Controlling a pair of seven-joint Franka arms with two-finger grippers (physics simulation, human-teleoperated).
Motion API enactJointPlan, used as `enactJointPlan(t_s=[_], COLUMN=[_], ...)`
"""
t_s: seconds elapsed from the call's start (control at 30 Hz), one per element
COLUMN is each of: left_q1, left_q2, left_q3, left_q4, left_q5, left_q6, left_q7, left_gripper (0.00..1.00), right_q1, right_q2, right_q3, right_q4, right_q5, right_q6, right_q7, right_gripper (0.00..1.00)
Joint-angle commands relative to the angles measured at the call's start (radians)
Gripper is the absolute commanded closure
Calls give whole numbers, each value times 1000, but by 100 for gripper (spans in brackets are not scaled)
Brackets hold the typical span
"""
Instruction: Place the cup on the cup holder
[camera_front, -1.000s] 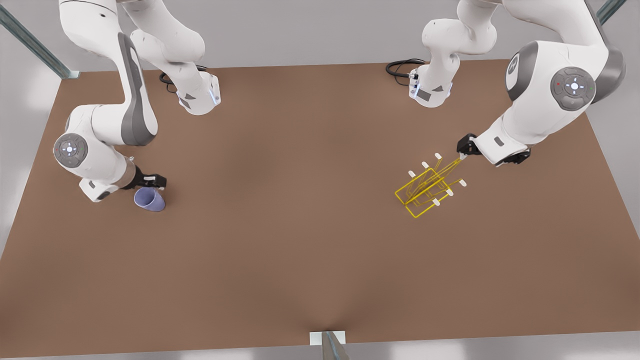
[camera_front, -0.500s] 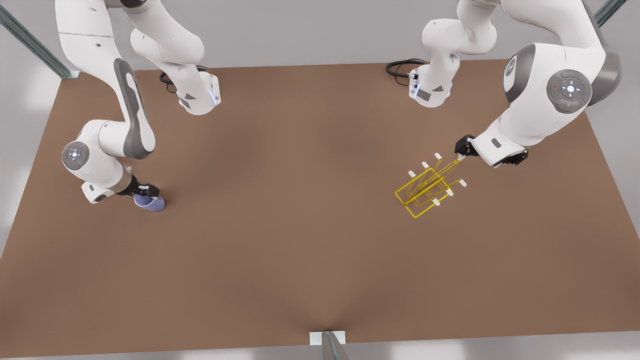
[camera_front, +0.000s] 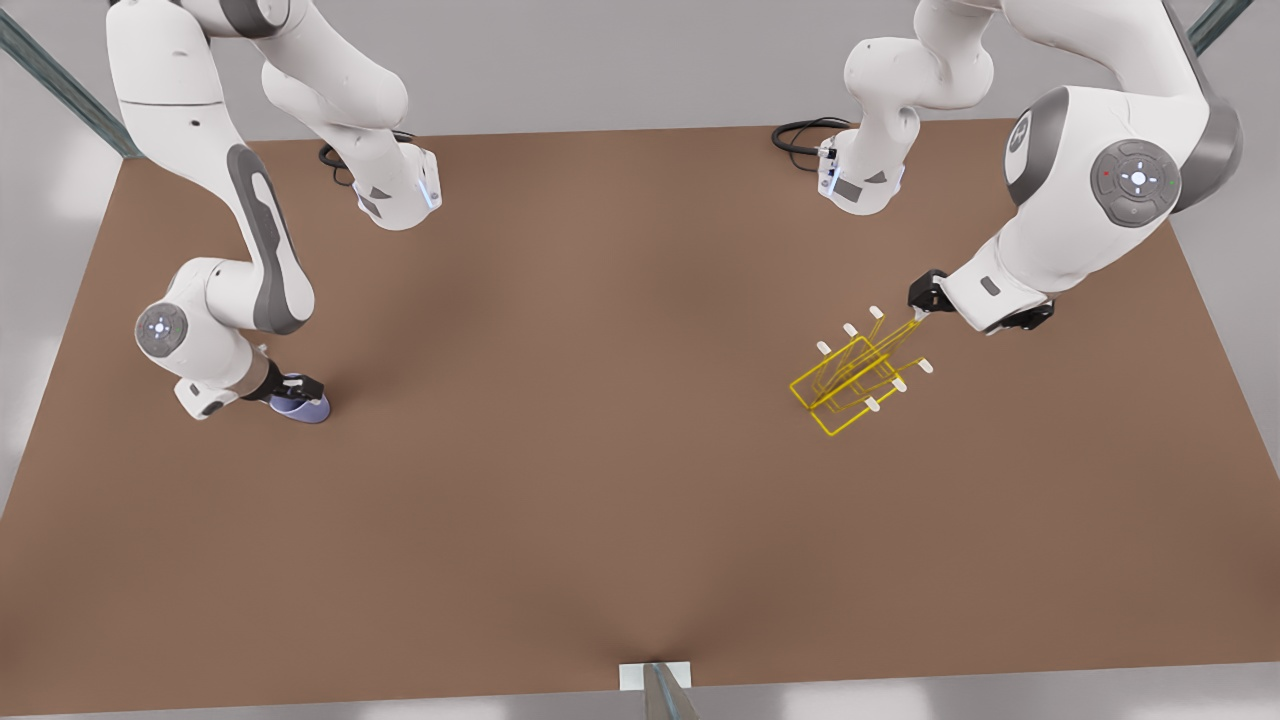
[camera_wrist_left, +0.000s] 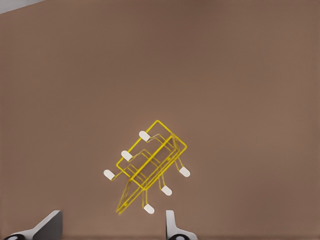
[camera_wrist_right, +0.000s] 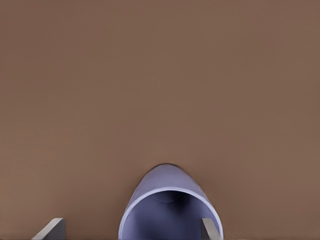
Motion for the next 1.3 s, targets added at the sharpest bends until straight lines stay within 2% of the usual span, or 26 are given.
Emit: enactJointPlan(t_s=[0.0, 0.6, 1.0, 1.03, 1.1, 1.17, 1.27], left_q1=[0, 0, 0, 0, 0, 0, 0], left_q2=[-1, -2, -2, -2, -2, -2, -2], left_q3=[0, 1, 0, 0, 0, 0, 0], left_q4=[0, 0, 0, 0, 0, 0, 0], left_q5=[1, 1, 1, 1, 1, 1, 1], left_q6=[-1, -10, -10, -11, -22, -22, -22], left_q7=[-2, 0, 0, 0, 0, -2, 0], left_gripper=[0, 0, 0, 0, 0, 0, 0], right_q1=[2, 22, 20, 20, 20, 20, 20], right_q2=[2, 23, 97, 97, 97, 97, 97], right_q3=[1, 4, 4, 4, 4, 4, 4], right_q4=[-4, -15, -14, -14, -14, -14, -14], right_q5=[1, 1, 1, 1, 1, 1, 1], right_q6=[6, 6, 77, 77, 77, 75, 75], right_q7=[-96, -117, -119, -119, -119, -119, -119], right_gripper=[0, 0, 0, 6, 29, 39, 44])
